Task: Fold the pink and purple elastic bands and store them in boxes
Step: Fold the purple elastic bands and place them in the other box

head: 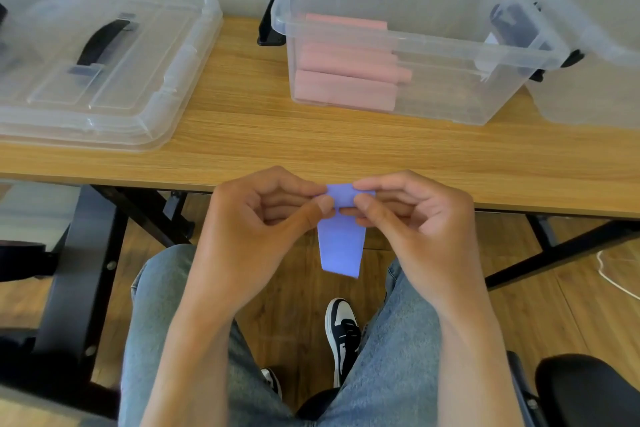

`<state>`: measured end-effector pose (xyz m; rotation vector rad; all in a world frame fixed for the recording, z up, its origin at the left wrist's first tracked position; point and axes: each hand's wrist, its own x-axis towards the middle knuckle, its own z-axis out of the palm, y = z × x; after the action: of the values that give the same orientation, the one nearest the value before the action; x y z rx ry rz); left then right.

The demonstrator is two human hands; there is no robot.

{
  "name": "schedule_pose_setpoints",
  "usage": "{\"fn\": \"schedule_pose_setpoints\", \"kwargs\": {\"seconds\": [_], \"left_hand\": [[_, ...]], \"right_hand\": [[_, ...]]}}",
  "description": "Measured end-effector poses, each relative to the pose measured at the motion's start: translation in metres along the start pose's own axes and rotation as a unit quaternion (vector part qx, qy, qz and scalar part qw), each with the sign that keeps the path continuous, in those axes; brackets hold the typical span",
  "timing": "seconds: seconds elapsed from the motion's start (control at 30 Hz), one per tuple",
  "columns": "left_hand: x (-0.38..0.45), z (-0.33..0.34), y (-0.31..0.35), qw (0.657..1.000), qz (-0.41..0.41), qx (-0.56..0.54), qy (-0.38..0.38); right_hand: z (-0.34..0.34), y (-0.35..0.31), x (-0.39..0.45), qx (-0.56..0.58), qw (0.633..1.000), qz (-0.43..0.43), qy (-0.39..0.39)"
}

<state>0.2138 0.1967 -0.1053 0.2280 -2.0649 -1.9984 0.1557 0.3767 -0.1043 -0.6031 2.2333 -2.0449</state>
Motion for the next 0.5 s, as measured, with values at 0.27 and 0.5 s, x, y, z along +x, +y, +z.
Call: {"fn": "schedule_pose_setpoints", "kwargs": {"seconds": [0.27, 0.5], "left_hand": [[0.0022, -0.0022, -0.0029, 0.998, -0.01, 0.053, -0.033], [0.0024, -0.0028, -0.0053, 0.995, -0.017, 0.097, -0.034]], "right_hand": [[-0.0008, 0.0029, -0.0006, -0.061, 0.998, 0.002, 0.025], [-0.0011, 0.007, -0.0008, -0.089, 0.996, 0.001, -0.007]]}}
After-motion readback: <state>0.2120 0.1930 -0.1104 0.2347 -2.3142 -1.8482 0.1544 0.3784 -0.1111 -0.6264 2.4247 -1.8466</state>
